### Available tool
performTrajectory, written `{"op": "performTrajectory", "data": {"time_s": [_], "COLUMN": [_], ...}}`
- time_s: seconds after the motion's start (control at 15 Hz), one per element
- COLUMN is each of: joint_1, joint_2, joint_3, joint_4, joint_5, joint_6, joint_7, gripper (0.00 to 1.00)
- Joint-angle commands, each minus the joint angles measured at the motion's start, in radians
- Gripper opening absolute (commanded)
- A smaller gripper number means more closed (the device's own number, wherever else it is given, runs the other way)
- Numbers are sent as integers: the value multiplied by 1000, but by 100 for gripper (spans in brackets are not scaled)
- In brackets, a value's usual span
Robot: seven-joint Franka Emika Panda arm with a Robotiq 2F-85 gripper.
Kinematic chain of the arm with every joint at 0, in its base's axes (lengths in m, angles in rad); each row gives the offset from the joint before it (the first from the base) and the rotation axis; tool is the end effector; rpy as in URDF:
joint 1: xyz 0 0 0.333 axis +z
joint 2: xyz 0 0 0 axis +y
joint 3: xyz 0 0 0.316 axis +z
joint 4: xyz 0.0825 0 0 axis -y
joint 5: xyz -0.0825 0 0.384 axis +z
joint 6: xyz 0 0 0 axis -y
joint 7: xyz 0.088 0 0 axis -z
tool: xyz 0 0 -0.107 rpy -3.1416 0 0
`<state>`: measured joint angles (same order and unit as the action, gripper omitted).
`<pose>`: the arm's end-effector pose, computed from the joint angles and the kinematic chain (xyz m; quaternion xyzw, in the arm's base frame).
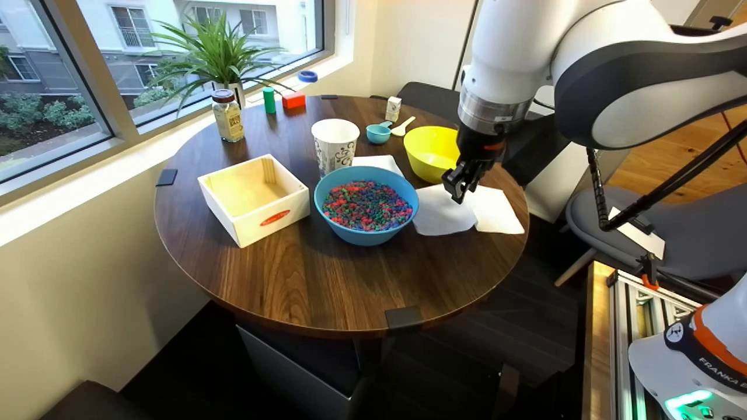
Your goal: Move the yellow bowl to the right, use the tissue to wipe the inside of the yellow bowl
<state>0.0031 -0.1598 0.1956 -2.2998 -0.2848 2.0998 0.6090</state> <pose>0.4769 0.0835 0.4107 0.9818 -0.1300 0.0327 0.1342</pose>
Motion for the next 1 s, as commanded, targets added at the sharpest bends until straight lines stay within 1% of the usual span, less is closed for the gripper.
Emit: {"op": "performTrajectory", "data": {"time_s": [0.0, 0.07, 0.27, 0.33, 0.6, 0.93], "joint_1": [36, 39, 43, 40, 39, 27], "joint_2": [3, -5, -32, -42, -111, -256], "joint_3": [-18, -18, -20, -19, -7, 17], "joint_4": [10, 7, 5, 1, -17, -46], "joint_5": [73, 81, 104, 92, 73, 39], "joint_6": [-5, -3, -19, -15, -32, -37], "joint_7": [-15, -10, -8, 6, 43, 115], "gripper": [69, 78, 99, 100, 100, 100]}}
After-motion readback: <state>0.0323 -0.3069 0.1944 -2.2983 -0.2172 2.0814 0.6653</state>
